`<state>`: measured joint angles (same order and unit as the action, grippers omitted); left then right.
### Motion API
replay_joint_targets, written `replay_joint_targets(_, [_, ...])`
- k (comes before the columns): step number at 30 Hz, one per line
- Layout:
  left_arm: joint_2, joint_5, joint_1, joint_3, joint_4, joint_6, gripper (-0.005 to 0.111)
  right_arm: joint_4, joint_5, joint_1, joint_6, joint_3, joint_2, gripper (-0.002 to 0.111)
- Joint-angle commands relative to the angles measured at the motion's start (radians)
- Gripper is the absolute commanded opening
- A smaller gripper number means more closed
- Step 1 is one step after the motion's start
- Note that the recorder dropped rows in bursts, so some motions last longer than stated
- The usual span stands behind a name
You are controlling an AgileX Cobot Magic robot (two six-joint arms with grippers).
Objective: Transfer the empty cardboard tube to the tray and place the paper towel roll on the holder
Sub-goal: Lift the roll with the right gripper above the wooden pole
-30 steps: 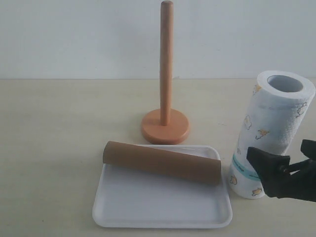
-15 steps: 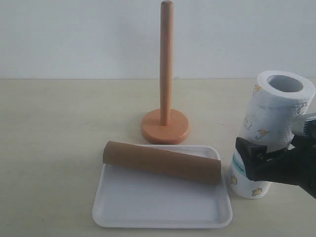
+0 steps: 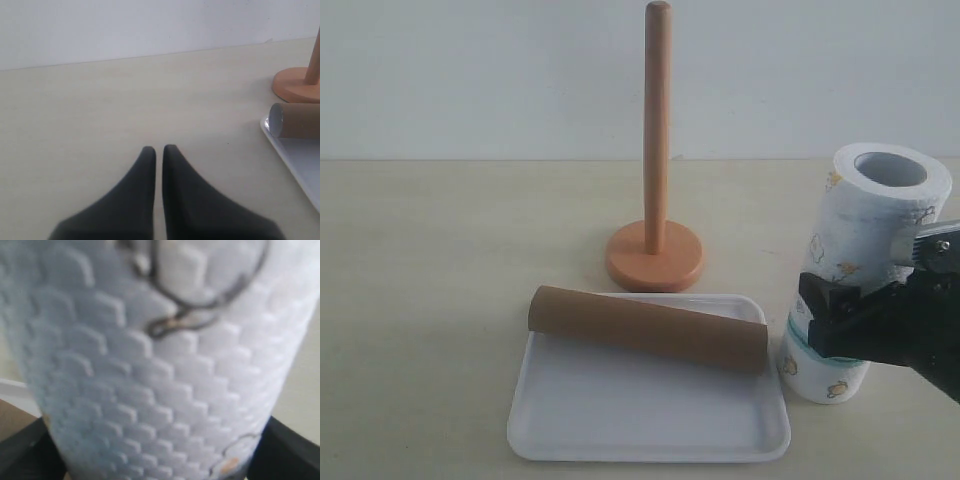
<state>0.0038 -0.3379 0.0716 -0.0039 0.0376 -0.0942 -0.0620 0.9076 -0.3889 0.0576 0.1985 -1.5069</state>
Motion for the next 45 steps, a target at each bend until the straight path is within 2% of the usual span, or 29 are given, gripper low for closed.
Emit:
replay_joint_targets(1, [-0.004, 0.001, -0.001, 0.004, 0.007, 0.006, 0.004, 0.006, -0.02, -0.002, -0.004, 0.002, -0.003, 0.0])
replay_joint_targets(8, [-0.004, 0.001, -0.001, 0.004, 0.007, 0.006, 0.004, 0.002, -0.014, -0.002, -0.004, 0.002, -0.003, 0.0])
replay_joint_targets(15, [-0.004, 0.001, -0.001, 0.004, 0.007, 0.006, 0.004, -0.046, 0.117, -0.002, -0.02, 0.008, 0.013, 0.0])
replay_joint_targets(17, [-0.004, 0.001, -0.001, 0.004, 0.007, 0.006, 0.004, -0.046, 0.103, -0.002, -0.028, 0.025, 0.041, 0.0])
replay_joint_targets(25, [-0.004, 0.001, -0.001, 0.004, 0.007, 0.006, 0.004, -0.044, -0.201, -0.002, -0.046, 0.176, 0.222, 0.0])
replay_joint_targets(30, [-0.004, 0.001, -0.001, 0.004, 0.007, 0.006, 0.004, -0.018, -0.491, -0.002, -0.095, 0.417, 0.385, 0.0])
replay_joint_targets(37, [-0.004, 0.001, -0.001, 0.004, 0.007, 0.006, 0.004, 0.004, -0.779, -0.002, -0.094, 0.806, 0.378, 0.0])
replay_joint_targets(40, [-0.004, 0.001, -0.001, 0.004, 0.007, 0.006, 0.004, 0.004, -0.829, -0.019, -0.094, 0.917, 0.357, 0.0])
replay_joint_targets(45, [-0.004, 0.001, -0.001, 0.004, 0.007, 0.006, 0.004, 0.009, -0.823, -0.119, -0.105, 1.026, 0.281, 0.0])
